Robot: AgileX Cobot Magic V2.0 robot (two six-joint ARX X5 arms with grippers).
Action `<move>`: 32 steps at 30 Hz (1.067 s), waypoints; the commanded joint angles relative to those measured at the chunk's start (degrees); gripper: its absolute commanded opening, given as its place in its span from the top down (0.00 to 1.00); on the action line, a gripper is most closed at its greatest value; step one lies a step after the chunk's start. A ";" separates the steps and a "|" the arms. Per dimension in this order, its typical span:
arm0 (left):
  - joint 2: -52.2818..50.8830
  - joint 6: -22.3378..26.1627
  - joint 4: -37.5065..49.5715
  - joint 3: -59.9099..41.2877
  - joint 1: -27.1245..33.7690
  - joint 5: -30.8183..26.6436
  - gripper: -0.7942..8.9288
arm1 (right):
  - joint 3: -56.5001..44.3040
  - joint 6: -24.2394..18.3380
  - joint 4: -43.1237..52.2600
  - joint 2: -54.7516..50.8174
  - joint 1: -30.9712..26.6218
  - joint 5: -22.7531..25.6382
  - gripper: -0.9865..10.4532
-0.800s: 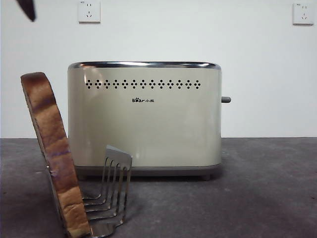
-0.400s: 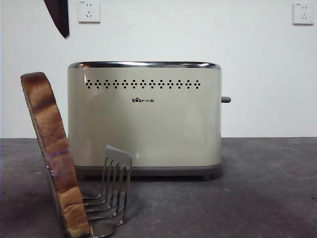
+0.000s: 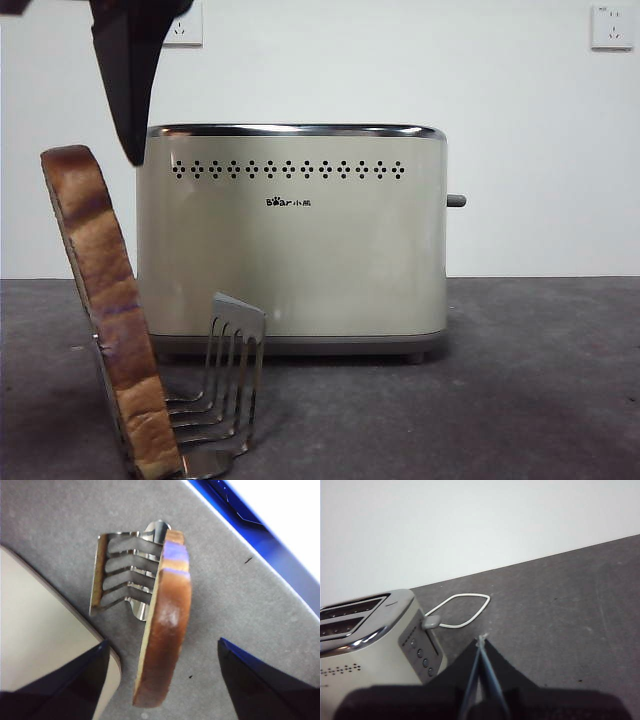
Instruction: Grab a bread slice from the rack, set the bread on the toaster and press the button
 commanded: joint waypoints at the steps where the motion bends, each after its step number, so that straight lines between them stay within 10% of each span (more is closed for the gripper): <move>1: 0.28 0.76 0.24 -0.07 0.63 -0.48 0.57 | 0.46 0.55 0.37 0.00 -0.02 -0.98 0.92; 8: 0.37 0.76 -0.33 -0.07 1.92 -0.46 0.80 | 0.59 0.55 0.37 0.00 -0.02 -2.05 0.92; 32: 0.50 1.14 2.58 -0.09 1.90 0.15 0.93 | 0.59 0.55 0.37 0.00 -0.02 -2.27 0.92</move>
